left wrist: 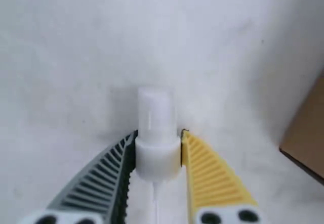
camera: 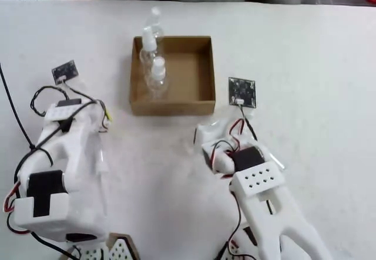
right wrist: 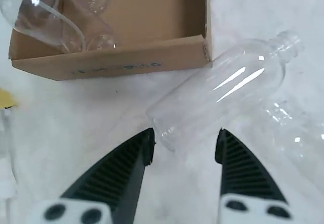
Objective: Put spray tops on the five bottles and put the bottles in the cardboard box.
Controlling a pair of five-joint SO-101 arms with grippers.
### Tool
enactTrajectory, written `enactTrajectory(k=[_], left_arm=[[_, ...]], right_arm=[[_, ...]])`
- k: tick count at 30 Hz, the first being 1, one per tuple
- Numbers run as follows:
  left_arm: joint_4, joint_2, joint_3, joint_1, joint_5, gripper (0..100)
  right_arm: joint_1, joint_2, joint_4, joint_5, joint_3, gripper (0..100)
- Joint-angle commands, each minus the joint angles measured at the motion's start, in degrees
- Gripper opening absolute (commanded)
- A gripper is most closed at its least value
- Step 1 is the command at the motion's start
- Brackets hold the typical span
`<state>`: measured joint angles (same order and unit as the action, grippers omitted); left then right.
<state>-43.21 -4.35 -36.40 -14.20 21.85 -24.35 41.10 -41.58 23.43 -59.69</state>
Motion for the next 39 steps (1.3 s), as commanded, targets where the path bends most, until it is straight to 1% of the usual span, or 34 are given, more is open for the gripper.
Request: enactTrajectory(k=[1,3,8,15,24,29,31,36,39], left_arm=[[1.1,1.5,0.9,-0.3,-0.7,3],[1.1,1.5,0.9,-0.3,-0.7,3],[1.1,1.5,0.9,-0.3,-0.7,3],[1.1,1.5,0.8,-0.3,-0.7,3],[1.1,1.5,0.8,-0.3,-0.7,3],[1.1,1.5,0.5,-0.3,-0.7,3],[1.3,1.6,0.4,-0.3,-0.7,3],[1.4,1.6,0.4,-0.3,-0.7,3],[1.4,1.6,0.4,-0.3,-0.7,3]], right_arm=[[0.0,-1.7,3.8,3.9,2.0,18.3],[0.1,-4.3,5.1,5.0,2.2,18.3],[0.1,-10.6,10.0,5.2,2.3,18.3],[0.2,-14.2,15.2,5.2,2.4,18.3],[0.6,-14.3,14.8,5.2,3.0,18.3],[6.0,-13.8,14.7,5.2,2.7,18.1],[6.5,-13.8,13.5,5.2,2.6,18.0],[-1.3,-8.0,5.7,4.7,3.2,18.0],[-3.8,-1.8,2.1,4.7,2.7,18.0]])
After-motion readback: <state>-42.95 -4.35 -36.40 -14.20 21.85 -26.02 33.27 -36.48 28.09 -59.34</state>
